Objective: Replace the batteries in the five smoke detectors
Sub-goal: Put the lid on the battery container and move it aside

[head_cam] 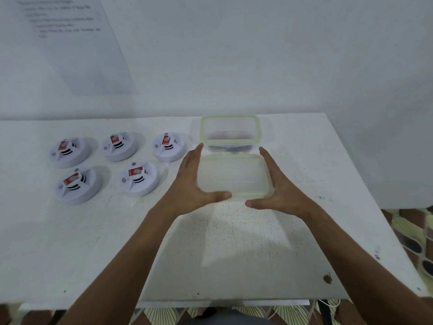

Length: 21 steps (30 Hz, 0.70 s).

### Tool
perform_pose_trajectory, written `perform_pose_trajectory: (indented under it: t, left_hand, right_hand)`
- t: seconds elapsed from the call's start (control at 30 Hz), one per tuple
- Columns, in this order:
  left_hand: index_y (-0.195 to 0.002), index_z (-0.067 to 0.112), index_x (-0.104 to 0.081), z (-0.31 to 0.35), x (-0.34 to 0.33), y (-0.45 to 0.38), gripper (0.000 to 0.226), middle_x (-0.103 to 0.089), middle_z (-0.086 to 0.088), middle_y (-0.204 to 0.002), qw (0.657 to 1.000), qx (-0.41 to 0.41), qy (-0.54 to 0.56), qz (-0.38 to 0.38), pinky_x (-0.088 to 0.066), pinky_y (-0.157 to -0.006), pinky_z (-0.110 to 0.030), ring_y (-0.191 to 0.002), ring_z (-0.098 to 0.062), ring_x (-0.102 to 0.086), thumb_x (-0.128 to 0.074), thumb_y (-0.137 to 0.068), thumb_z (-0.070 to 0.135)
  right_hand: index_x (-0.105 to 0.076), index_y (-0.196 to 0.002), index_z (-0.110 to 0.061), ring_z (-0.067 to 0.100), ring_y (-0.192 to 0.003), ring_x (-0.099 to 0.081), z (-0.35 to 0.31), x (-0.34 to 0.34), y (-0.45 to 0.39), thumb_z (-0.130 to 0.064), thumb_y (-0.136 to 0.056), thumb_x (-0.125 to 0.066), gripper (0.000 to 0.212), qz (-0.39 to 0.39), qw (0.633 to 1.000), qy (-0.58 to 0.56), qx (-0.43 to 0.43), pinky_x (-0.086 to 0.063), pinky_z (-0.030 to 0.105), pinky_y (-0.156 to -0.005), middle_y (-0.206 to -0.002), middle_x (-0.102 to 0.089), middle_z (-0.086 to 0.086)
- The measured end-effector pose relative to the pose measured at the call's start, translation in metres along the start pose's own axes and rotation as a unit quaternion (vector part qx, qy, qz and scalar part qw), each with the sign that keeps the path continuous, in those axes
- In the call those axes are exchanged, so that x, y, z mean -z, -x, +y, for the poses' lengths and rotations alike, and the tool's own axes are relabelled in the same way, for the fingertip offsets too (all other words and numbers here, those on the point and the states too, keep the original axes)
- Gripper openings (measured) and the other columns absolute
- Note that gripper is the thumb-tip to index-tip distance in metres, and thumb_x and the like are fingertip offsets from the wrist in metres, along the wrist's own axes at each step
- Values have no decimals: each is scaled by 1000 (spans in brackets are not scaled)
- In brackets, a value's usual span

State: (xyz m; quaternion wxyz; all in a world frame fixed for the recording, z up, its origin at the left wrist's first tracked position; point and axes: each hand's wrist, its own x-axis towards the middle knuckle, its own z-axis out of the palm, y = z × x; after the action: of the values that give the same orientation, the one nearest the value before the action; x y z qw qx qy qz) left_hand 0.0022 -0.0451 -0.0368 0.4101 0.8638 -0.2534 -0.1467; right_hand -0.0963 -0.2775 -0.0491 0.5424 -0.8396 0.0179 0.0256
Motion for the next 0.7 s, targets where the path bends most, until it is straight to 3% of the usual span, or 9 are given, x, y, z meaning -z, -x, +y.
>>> perform_pose_trajectory:
  t: [0.13, 0.17, 0.23, 0.33, 0.43, 0.6, 0.7]
  left_hand:
    - [-151, 40, -6, -1, -15, 9, 103, -18, 14, -158, 984, 42, 164, 54, -31, -111, -30, -137, 0, -27, -75, -75, 48]
    - [-152, 39, -9, -1, -18, 10, 99, -21, 14, -156, 981, 41, 183, 59, -33, -108, -28, -134, 1, -30, -75, -78, 44]
    - [-151, 39, -11, -2, -21, 10, 96, -23, 18, -155, 972, 41, 222, 64, -34, -109, -30, -134, 1, -32, -74, -79, 42]
    - [-150, 43, -13, -8, -24, 9, 93, -25, 20, -154, 958, 46, 276, 57, -36, -112, -41, -138, -5, -33, -72, -79, 40]
    - [-146, 49, -21, -12, -27, 8, 90, -30, 20, -152, 935, 62, 344, 53, -37, -111, -50, -139, -13, -35, -73, -74, 40]
    - [-148, 45, -21, -10, -27, 5, 91, -31, 26, -149, 927, 70, 365, 56, -35, -112, -46, -138, -8, -36, -71, -72, 36]
    - [-150, 40, -17, -6, -23, 4, 83, -31, 27, -147, 954, 55, 291, 39, -35, -113, -37, -134, 0, -36, -68, -86, 25]
  right_hand:
    - [2, -148, -39, -35, -102, -43, -1, -15, 4, 5, -76, -79, 118, 32, 994, -106, -17, -53, 10, -70, -113, -32, -63]
    - [4, -151, -37, -38, -99, -43, -1, -18, 3, 6, -76, -79, 120, 42, 992, -118, -18, -53, 9, -68, -118, -31, -60]
    - [5, -155, -36, -36, -106, -39, 3, -22, 2, 1, -73, -84, 126, 63, 989, -137, -15, -51, 6, -71, -143, -24, -37]
    - [-3, -151, -49, -5, -135, -38, 2, -28, 2, -21, -65, -90, 126, 83, 982, -167, -20, -54, 14, -83, -159, -16, -18]
    - [-6, -146, -57, 9, -137, -41, 2, -29, 0, -30, -59, -87, 121, 84, 976, -198, -24, -55, 24, -90, -156, -26, -15]
    - [-6, -154, -42, -2, -121, -54, 8, -25, -2, -10, -73, -74, 110, 50, 966, -249, -40, -55, 22, -86, -141, -39, -22]
    - [-5, -153, -43, -21, -111, -52, 8, -24, 0, -13, -74, -74, 109, 38, 976, -208, -59, -54, 16, -82, -134, -34, -36]
